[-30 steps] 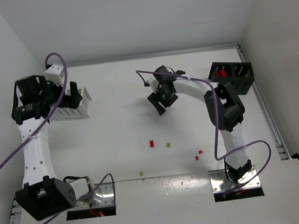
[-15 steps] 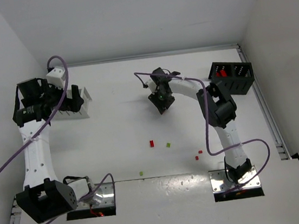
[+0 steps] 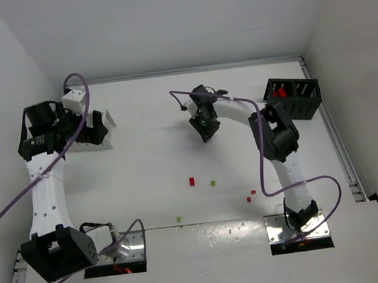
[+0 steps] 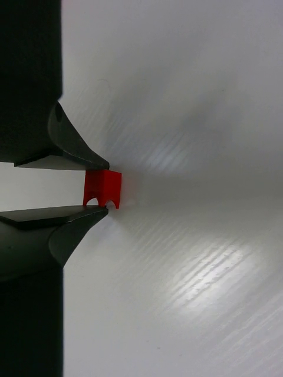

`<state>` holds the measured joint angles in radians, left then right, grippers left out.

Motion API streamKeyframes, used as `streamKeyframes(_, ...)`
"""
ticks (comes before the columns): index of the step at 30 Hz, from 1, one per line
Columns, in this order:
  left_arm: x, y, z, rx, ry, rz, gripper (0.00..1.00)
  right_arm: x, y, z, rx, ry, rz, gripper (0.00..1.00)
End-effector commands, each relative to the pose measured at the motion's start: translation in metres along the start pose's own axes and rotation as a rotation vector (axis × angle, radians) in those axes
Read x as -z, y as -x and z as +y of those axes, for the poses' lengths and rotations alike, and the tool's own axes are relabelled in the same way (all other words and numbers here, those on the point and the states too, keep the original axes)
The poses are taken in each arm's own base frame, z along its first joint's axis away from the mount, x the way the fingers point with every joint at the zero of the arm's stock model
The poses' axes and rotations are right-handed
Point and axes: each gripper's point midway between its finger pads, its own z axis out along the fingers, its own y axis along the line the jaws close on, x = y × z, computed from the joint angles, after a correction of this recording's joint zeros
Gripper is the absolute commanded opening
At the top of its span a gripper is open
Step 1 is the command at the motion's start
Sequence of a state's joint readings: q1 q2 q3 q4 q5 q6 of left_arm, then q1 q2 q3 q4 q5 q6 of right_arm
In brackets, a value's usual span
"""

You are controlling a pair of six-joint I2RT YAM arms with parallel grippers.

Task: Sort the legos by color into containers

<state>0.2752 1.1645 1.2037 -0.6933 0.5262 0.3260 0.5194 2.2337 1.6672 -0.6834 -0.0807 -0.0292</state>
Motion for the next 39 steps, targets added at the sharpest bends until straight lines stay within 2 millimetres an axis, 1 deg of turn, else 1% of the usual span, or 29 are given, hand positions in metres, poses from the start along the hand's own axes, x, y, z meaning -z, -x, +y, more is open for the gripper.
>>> streamKeyframes(1, 0.002, 0.006, -0.016, -0.063, -0.071, -0.043, 0.98, 0.053, 0.022, -0.004, 0.002, -0.024, -0.119, 0.23)
streamKeyframes(2, -0.003, 0.003, -0.029, -0.085, -0.118, -0.034, 0.98, 0.066, 0.018, -0.019, -0.021, -0.068, -0.131, 0.23)
streamKeyframes(3, -0.005, 0.005, -0.036, -0.111, -0.139, -0.036, 0.98, 0.083, 0.024, -0.026, -0.018, -0.090, -0.167, 0.23)
streamKeyframes(4, -0.011, -0.004, -0.047, -0.109, -0.178, -0.009, 0.97, 0.111, 0.027, -0.031, -0.017, -0.106, -0.209, 0.23)
streamKeyframes(5, -0.017, -0.005, -0.067, -0.154, -0.225, 0.004, 0.97, 0.126, 0.029, -0.039, -0.022, -0.121, -0.232, 0.21)
streamKeyframes(7, -0.031, -0.015, -0.090, -0.169, -0.292, 0.051, 0.96, 0.154, 0.026, -0.070, -0.087, -0.161, -0.266, 0.19)
streamKeyframes(8, -0.036, -0.020, -0.116, -0.189, -0.359, 0.076, 0.96, 0.175, 0.026, -0.080, -0.100, -0.181, -0.289, 0.18)
streamKeyframes(9, -0.040, -0.026, -0.130, -0.203, -0.399, 0.095, 0.96, 0.186, 0.024, -0.092, -0.124, -0.197, -0.300, 0.18)
streamKeyframes(10, -0.045, -0.031, -0.141, -0.199, -0.428, 0.122, 0.96, 0.200, 0.020, -0.116, -0.162, -0.230, -0.316, 0.18)
streamKeyframes(11, -0.049, -0.037, -0.168, -0.219, -0.492, 0.136, 0.95, 0.210, 0.013, -0.129, -0.173, -0.256, -0.312, 0.18)
streamKeyframes(12, -0.052, -0.038, -0.179, -0.235, -0.512, 0.139, 0.94, 0.218, 0.009, -0.142, -0.190, -0.274, -0.316, 0.18)
streamKeyframes(13, -0.055, -0.045, -0.192, -0.240, -0.544, 0.156, 0.94, 0.229, -0.003, -0.166, -0.236, -0.307, -0.318, 0.18)
streamKeyframes(14, -0.060, -0.051, -0.202, -0.252, -0.560, 0.176, 0.94, 0.239, -0.004, -0.181, -0.243, -0.330, -0.327, 0.17)
streamKeyframes(15, -0.060, -0.049, -0.227, -0.289, -0.608, 0.164, 0.94, 0.243, -0.011, -0.191, -0.261, -0.333, -0.318, 0.17)
streamKeyframes(16, -0.064, -0.057, -0.234, -0.315, -0.607, 0.183, 0.94, 0.251, -0.020, -0.215, -0.311, -0.356, -0.326, 0.17)
streamKeyframes(17, -0.065, -0.060, -0.243, -0.341, -0.615, 0.188, 0.94, 0.254, -0.027, -0.227, -0.323, -0.368, -0.318, 0.17)
streamKeyframes(18, -0.069, -0.071, -0.257, -0.391, -0.617, 0.227, 0.93, 0.255, -0.034, -0.236, -0.336, -0.369, -0.309, 0.17)
streamKeyframes(19, -0.072, -0.069, -0.263, -0.419, -0.610, 0.224, 0.92, 0.256, -0.043, -0.255, -0.376, -0.375, -0.307, 0.17)
streamKeyframes(22, -0.078, -0.079, -0.284, -0.491, -0.630, 0.258, 0.91, 0.257, -0.059, -0.277, -0.435, -0.364, -0.299, 0.17)
streamKeyframes(24, -0.078, -0.076, -0.300, -0.510, -0.669, 0.253, 0.91, 0.248, -0.061, -0.280, -0.435, -0.339, -0.290, 0.17)
streamKeyframes(25, -0.083, -0.087, -0.304, -0.517, -0.682, 0.290, 0.91, 0.242, -0.067, -0.285, -0.449, -0.335, -0.276, 0.17)
streamKeyframes(26, -0.084, -0.088, -0.310, -0.534, -0.694, 0.291, 0.91, 0.241, -0.065, -0.283, -0.446, -0.320, -0.285, 0.18)
streamKeyframes(27, -0.088, -0.092, -0.315, -0.564, -0.698, 0.293, 0.90, 0.229, -0.066, -0.283, -0.451, -0.297, -0.269, 0.18)
streamKeyframes(30, -0.098, -0.110, -0.322, -0.581, -0.703, 0.347, 0.90, 0.220, -0.072, -0.288, -0.465, -0.288, -0.251, 0.20)
streamKeyframes(32, -0.105, -0.112, -0.324, -0.581, -0.704, 0.361, 0.88, 0.216, -0.070, -0.289, -0.464, -0.280, -0.255, 0.20)
streamKeyframes(33, -0.103, -0.113, -0.328, -0.590, -0.713, 0.360, 0.88, 0.213, -0.072, -0.288, -0.467, -0.275, -0.247, 0.22)
streamKeyframes(37, -0.108, -0.130, -0.338, -0.618, -0.726, 0.400, 0.88, 0.205, -0.075, -0.291, -0.472, -0.274, -0.230, 0.43)
streamKeyframes(38, -0.107, -0.129, -0.342, -0.625, -0.733, 0.388, 0.88, 0.205, -0.075, -0.291, -0.472, -0.274, -0.229, 0.52)
streamKeyframes(39, -0.112, -0.135, -0.343, -0.625, -0.734, 0.404, 0.87, 0.205, -0.075, -0.291, -0.472, -0.274, -0.229, 0.55)
